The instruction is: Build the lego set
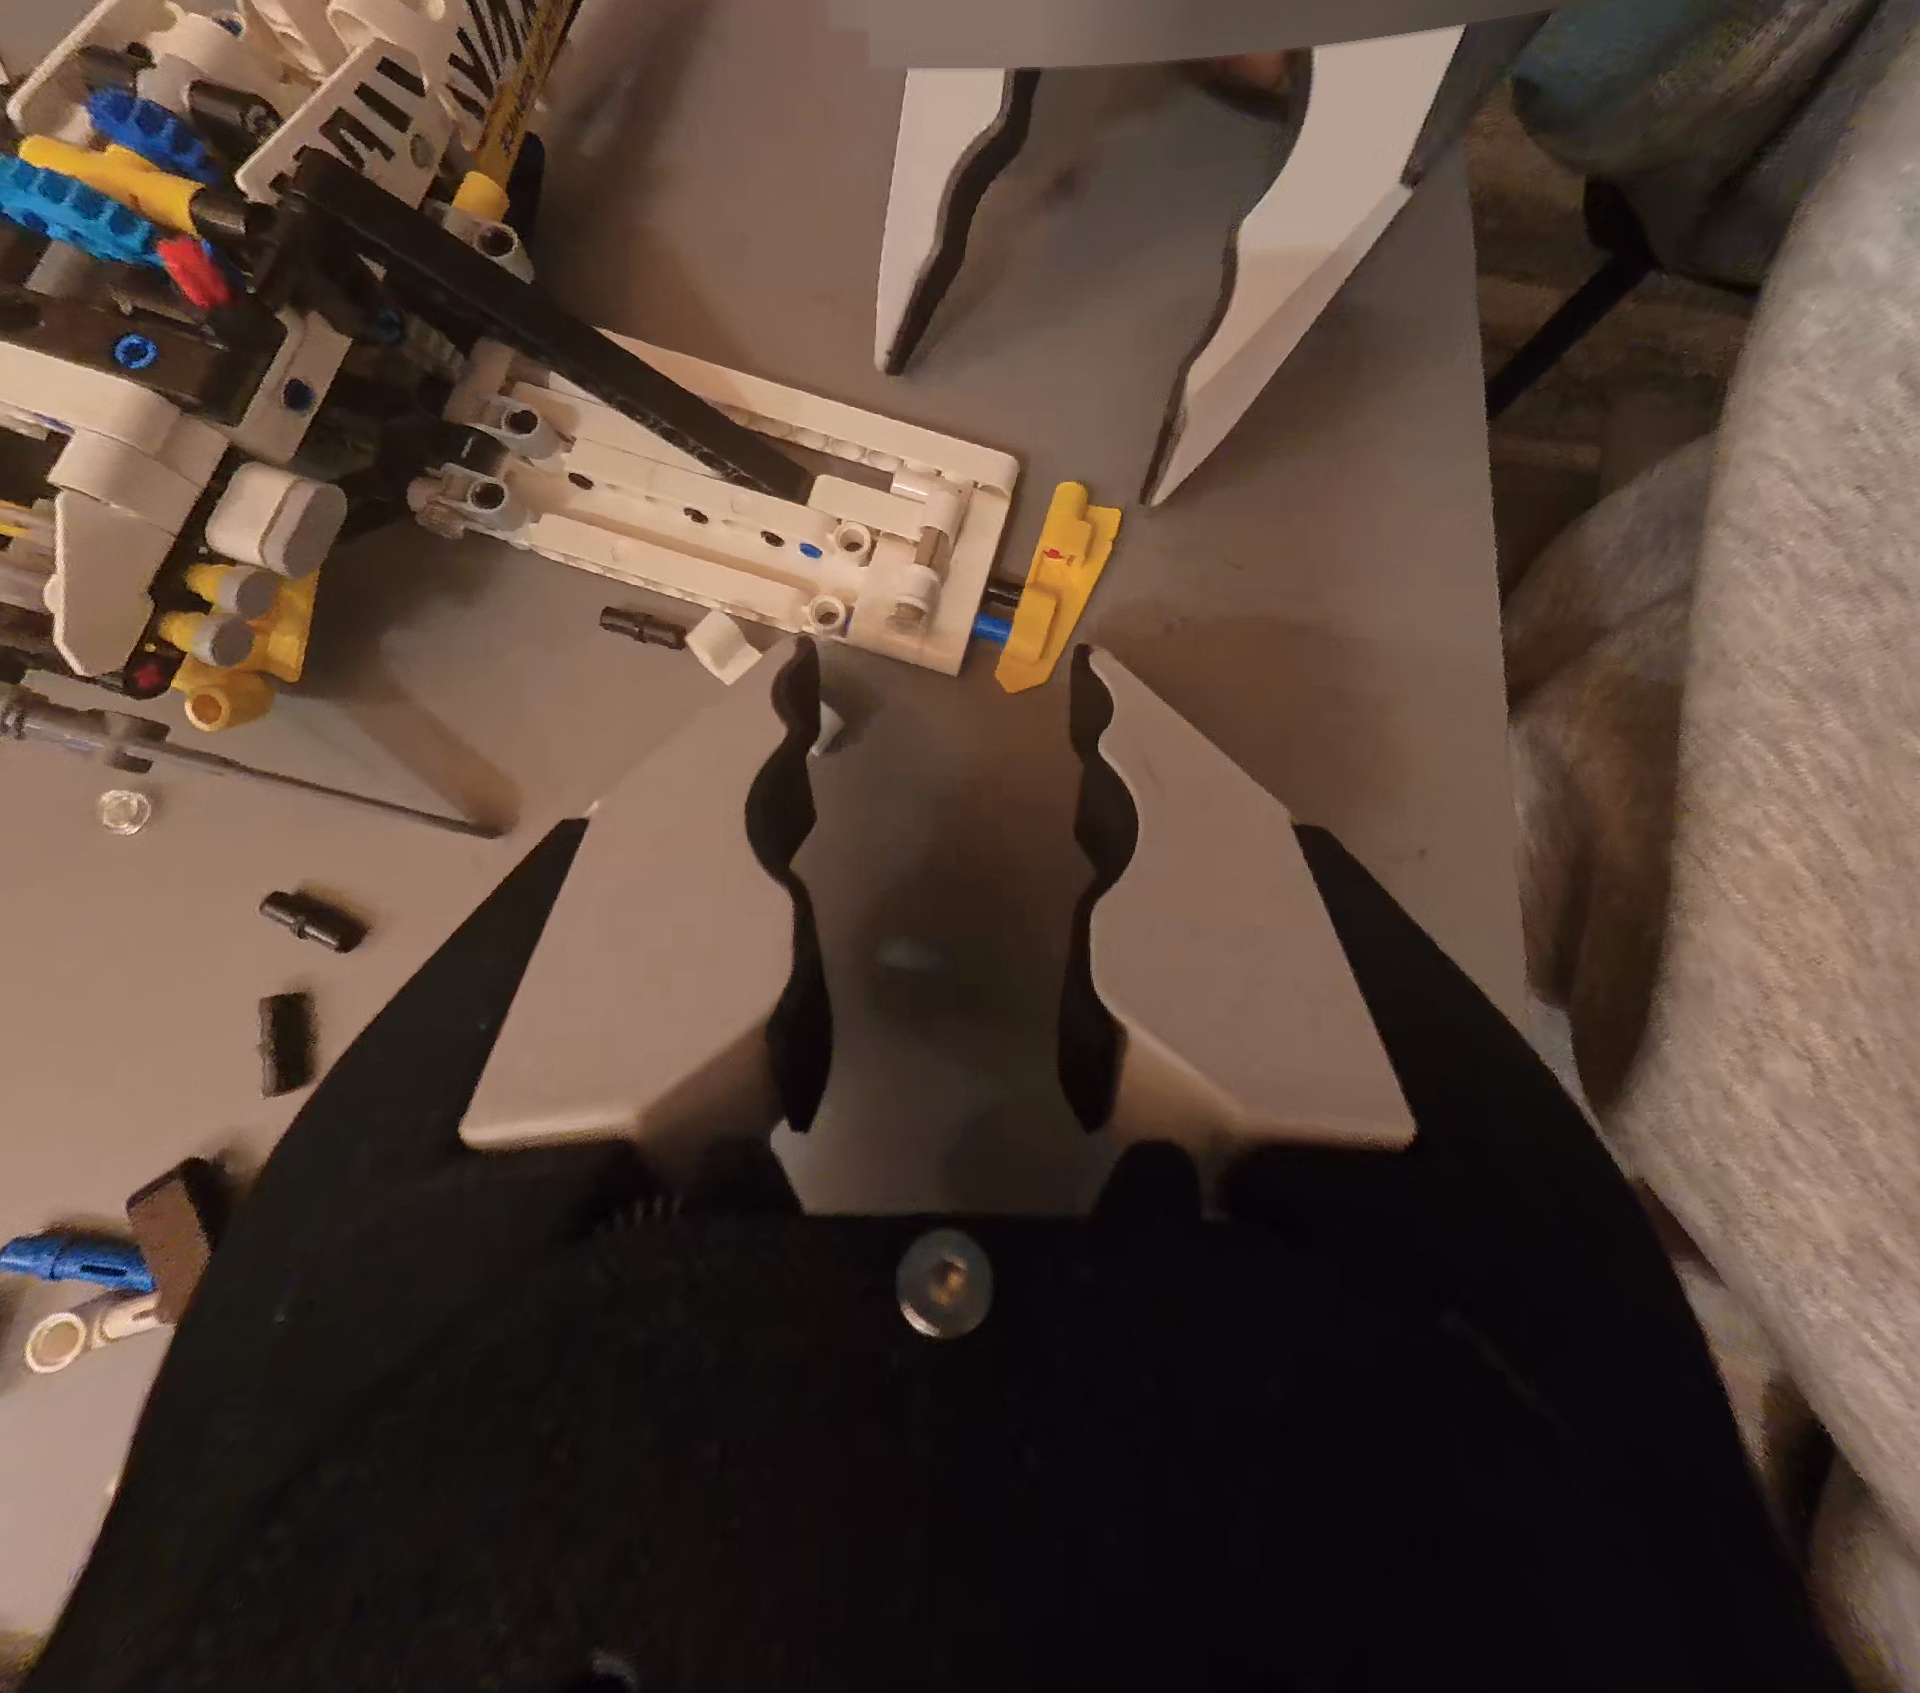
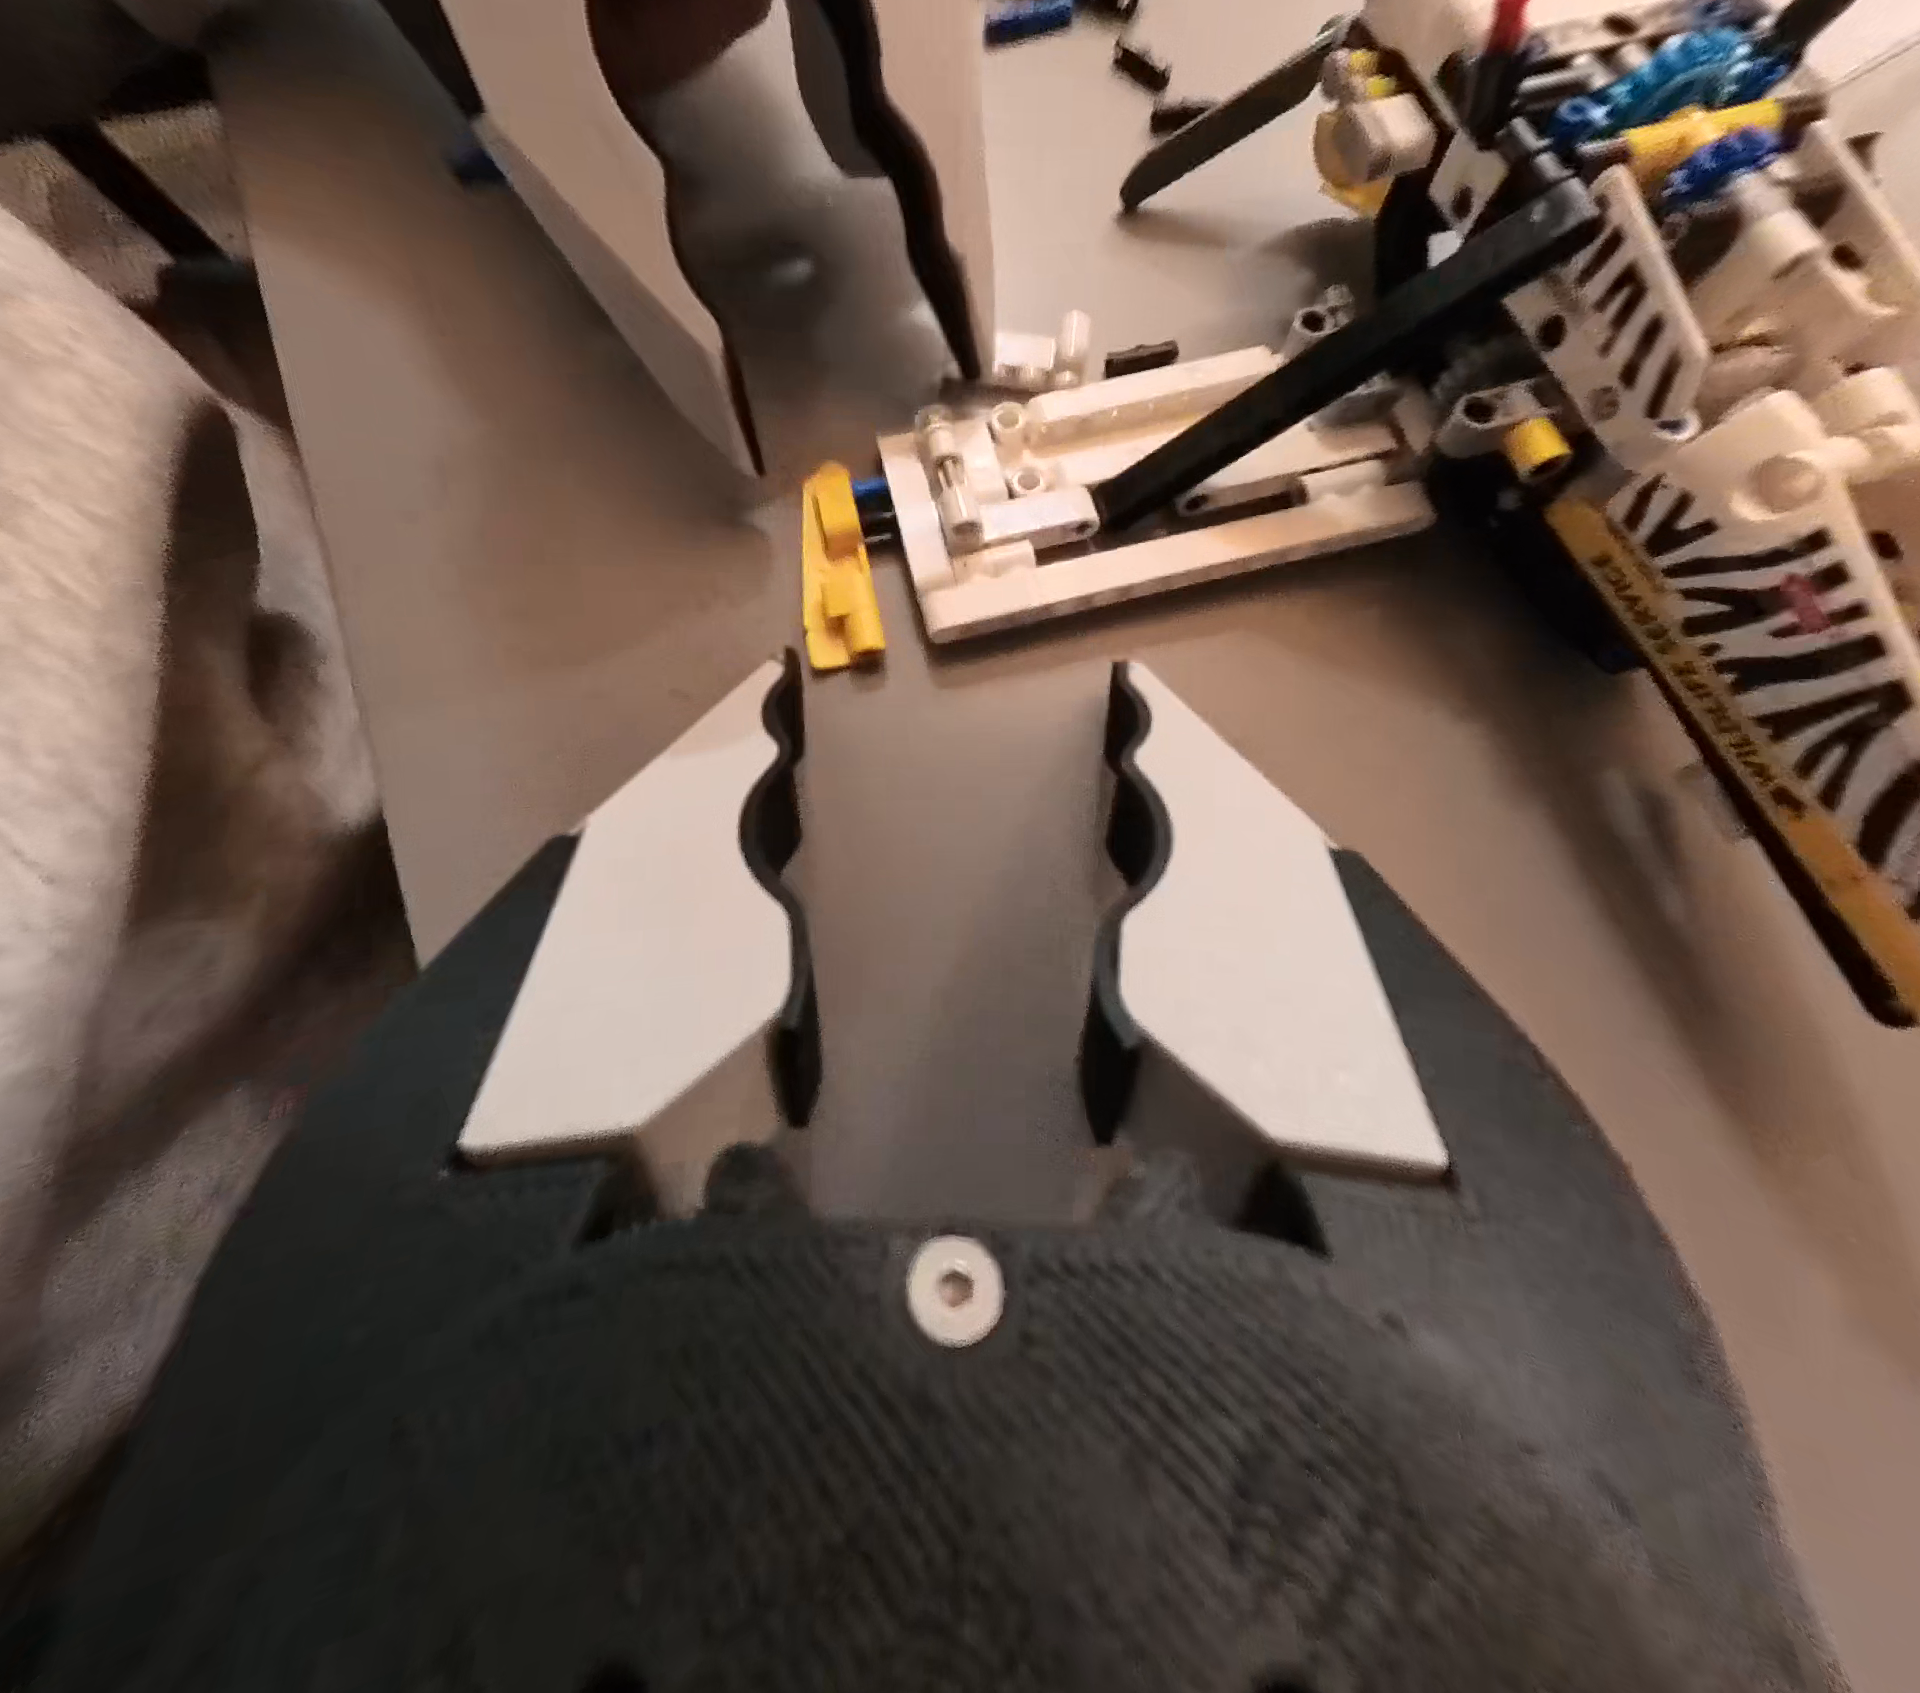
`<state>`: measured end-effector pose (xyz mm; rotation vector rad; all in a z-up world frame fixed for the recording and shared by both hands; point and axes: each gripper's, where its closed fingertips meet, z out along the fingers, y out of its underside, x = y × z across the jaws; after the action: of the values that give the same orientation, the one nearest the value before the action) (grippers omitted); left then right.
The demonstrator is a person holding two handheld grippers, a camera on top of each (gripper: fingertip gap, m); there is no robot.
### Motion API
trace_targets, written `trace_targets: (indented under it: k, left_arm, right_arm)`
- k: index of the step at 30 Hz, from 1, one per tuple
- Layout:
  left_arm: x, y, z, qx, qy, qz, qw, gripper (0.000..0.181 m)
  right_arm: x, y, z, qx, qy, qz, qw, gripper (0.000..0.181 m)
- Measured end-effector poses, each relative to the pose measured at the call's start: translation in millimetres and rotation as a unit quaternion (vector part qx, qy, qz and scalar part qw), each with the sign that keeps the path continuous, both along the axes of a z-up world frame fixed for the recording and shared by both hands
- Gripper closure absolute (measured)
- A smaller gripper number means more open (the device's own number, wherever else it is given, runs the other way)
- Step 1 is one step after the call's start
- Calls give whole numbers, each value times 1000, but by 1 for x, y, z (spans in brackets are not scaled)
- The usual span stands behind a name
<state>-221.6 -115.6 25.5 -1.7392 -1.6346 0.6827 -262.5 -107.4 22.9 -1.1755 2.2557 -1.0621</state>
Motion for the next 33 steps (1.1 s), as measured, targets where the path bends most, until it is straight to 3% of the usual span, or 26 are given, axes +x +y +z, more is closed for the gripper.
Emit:
trace_targets:
  k: [10, 19, 33]
  left_arm:
    - [0, 0, -7, -5, -24, -3, 1000, 142]
    - [0, 2, -8, -5, -26, -9, 1000, 150]
    - [0, 2, -4, -1, -14, -10, 1000, 144]
  right_arm:
    - [4, 0, -2, 17, 0, 72, 997, 130]
    - [7, -2, -4, 12, 7, 74, 997, 136]
    - [10, -3, -2, 15, -2, 61, 998, 137]
